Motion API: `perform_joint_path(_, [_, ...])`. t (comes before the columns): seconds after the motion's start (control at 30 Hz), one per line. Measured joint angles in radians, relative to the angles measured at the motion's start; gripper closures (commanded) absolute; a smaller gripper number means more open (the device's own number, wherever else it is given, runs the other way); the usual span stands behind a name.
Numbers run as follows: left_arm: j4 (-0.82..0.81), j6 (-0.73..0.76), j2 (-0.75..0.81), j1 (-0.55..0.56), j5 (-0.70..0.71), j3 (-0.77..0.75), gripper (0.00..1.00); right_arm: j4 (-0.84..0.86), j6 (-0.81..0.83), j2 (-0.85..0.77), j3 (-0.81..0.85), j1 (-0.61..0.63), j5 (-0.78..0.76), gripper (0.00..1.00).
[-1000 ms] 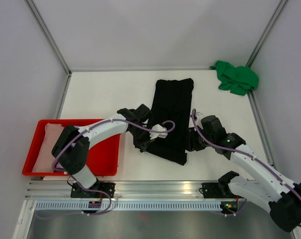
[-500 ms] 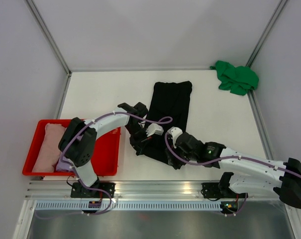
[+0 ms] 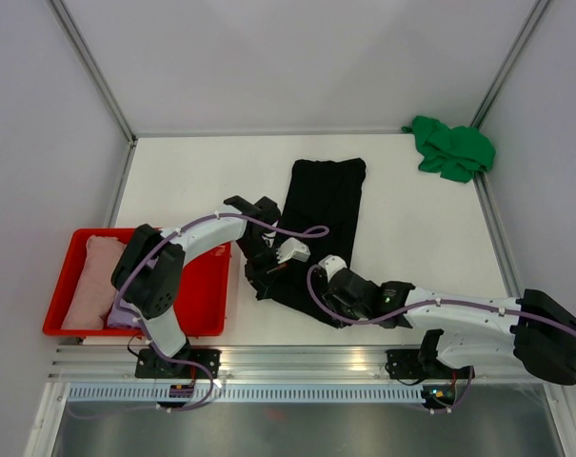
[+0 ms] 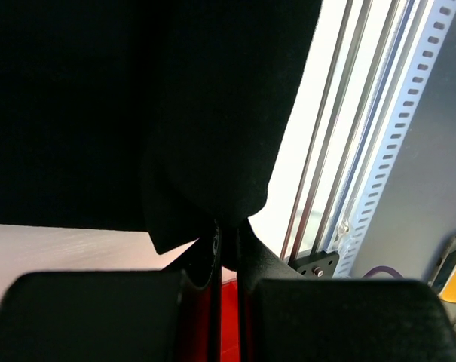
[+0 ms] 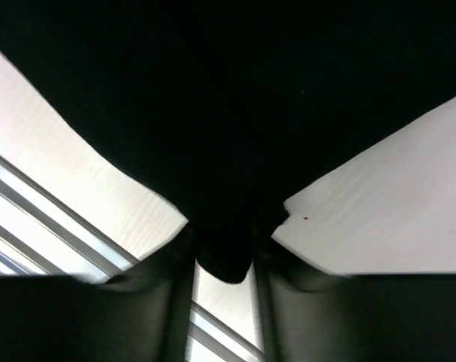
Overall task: Roll the t-shirts
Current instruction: Roll the tshirt
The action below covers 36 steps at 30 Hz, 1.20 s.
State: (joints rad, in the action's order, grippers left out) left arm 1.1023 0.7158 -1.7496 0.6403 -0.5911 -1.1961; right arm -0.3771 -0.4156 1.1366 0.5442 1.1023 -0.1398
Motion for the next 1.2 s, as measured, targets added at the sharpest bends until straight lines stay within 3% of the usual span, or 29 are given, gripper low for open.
perform_joint_path(0.07, [0.004, 0.008, 0.0, -0.002, -0.006, 0.0, 0.98, 0.015, -0.017, 0.026, -0.002, 0.0, 0.002, 0.88])
perform_joint_path(0.17, [0.006, 0.019, 0.001, -0.006, -0.015, 0.004, 0.98, 0.028, -0.032, 0.023, -0.012, 0.0, 0.015, 1.0])
perform_joint_path(0.4, [0.065, 0.091, 0.021, -0.013, -0.023, 0.068, 0.96, 0.028, -0.086, -0.092, -0.021, 0.0, 0.203, 1.0])
perform_joint_path(0.5, [0.117, 0.127, 0.025, -0.013, -0.042, 0.082, 0.89, 0.042, -0.129, -0.099, -0.037, 0.0, 0.308, 1.0])
perform_joint_path(0.57, [0.141, 0.151, 0.025, -0.013, -0.045, 0.083, 0.78, 0.044, -0.143, -0.093, -0.047, -0.01, 0.358, 1.0])
perform_joint_path(0.6, [0.149, 0.158, 0.025, -0.013, -0.046, 0.083, 0.7, 0.045, -0.148, -0.085, -0.051, -0.025, 0.402, 1.0])
perform_joint_path(0.73, [0.158, 0.165, 0.024, -0.029, -0.033, 0.073, 0.6, 0.039, -0.149, -0.063, -0.059, -0.18, 0.495, 1.0])
perform_joint_path(0.83, [0.14, 0.154, 0.022, -0.051, 0.003, 0.032, 0.57, 0.026, -0.139, -0.039, -0.054, -0.275, 0.533, 1.0])
perform_joint_path(1.2, [0.058, 0.055, 0.035, -0.055, 0.029, -0.024, 0.43, -0.006, -0.094, 0.095, -0.012, -0.402, 0.623, 0.99])
